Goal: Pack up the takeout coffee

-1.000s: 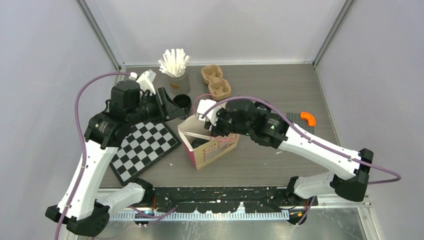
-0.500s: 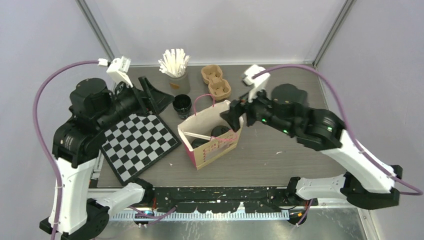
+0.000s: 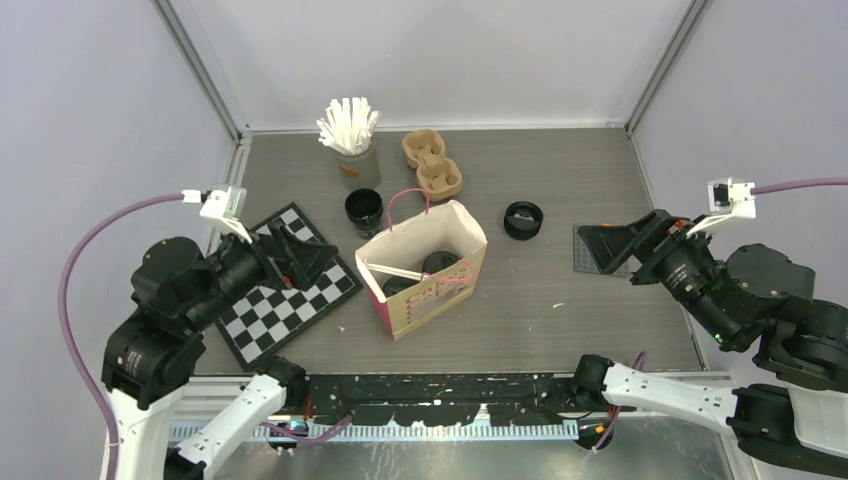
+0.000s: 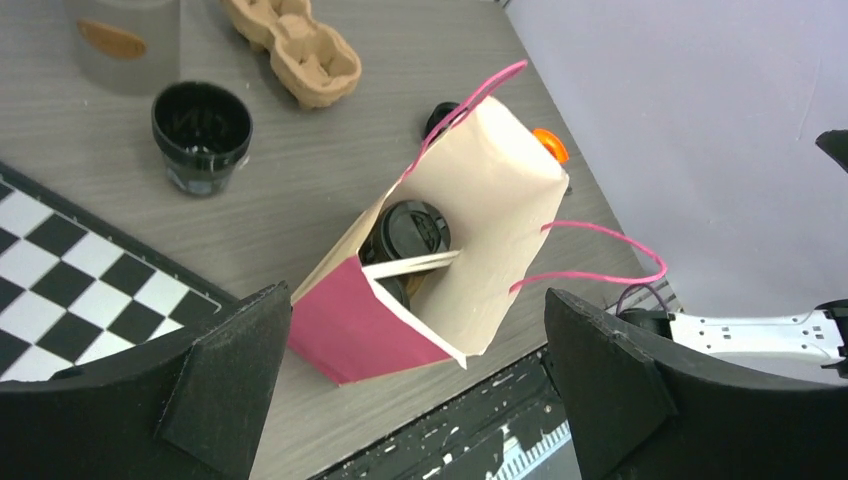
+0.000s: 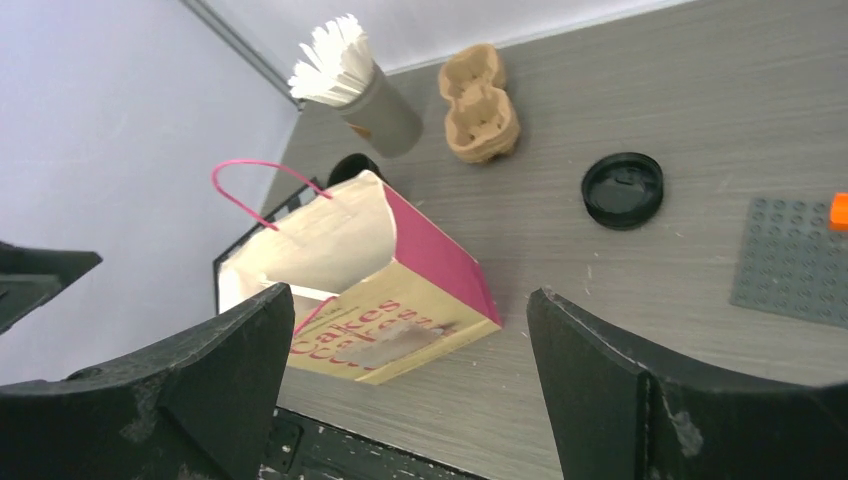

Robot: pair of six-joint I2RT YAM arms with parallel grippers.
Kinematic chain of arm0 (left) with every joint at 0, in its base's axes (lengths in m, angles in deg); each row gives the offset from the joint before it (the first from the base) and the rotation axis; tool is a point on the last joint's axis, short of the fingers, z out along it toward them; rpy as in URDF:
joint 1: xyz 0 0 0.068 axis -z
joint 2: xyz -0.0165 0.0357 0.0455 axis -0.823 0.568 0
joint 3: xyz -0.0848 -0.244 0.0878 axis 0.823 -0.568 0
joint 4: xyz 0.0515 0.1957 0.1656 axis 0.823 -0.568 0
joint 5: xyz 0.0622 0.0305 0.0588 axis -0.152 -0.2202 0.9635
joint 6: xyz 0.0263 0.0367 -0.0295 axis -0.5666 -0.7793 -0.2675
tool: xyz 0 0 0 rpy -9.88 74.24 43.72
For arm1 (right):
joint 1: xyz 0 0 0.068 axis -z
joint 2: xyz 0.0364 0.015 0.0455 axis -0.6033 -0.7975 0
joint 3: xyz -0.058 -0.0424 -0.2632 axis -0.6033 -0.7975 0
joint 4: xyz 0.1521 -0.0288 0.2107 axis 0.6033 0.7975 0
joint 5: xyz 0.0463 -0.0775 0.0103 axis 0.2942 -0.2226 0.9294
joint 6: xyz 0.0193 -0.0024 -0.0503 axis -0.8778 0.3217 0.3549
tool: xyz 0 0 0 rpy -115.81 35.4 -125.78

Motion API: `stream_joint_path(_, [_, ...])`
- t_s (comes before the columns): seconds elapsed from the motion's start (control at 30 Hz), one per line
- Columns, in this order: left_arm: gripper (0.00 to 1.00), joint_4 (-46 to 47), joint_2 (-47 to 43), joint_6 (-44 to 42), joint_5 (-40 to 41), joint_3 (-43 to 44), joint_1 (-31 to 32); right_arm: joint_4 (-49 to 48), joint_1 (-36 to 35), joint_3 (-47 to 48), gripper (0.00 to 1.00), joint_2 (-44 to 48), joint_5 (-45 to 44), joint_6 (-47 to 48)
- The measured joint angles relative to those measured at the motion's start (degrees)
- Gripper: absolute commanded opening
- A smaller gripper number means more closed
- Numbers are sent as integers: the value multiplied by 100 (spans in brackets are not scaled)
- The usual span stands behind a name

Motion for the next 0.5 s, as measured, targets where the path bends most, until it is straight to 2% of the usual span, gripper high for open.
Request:
stream_joint_path(0.17, [100,-98,-332,129,68,-452,0,476,0,46,91,-173,-205,-291])
stream_joint_path(0.5, [100,-122,-481,144,227,-468,0,627,0,-219,91,-229,-98,-501])
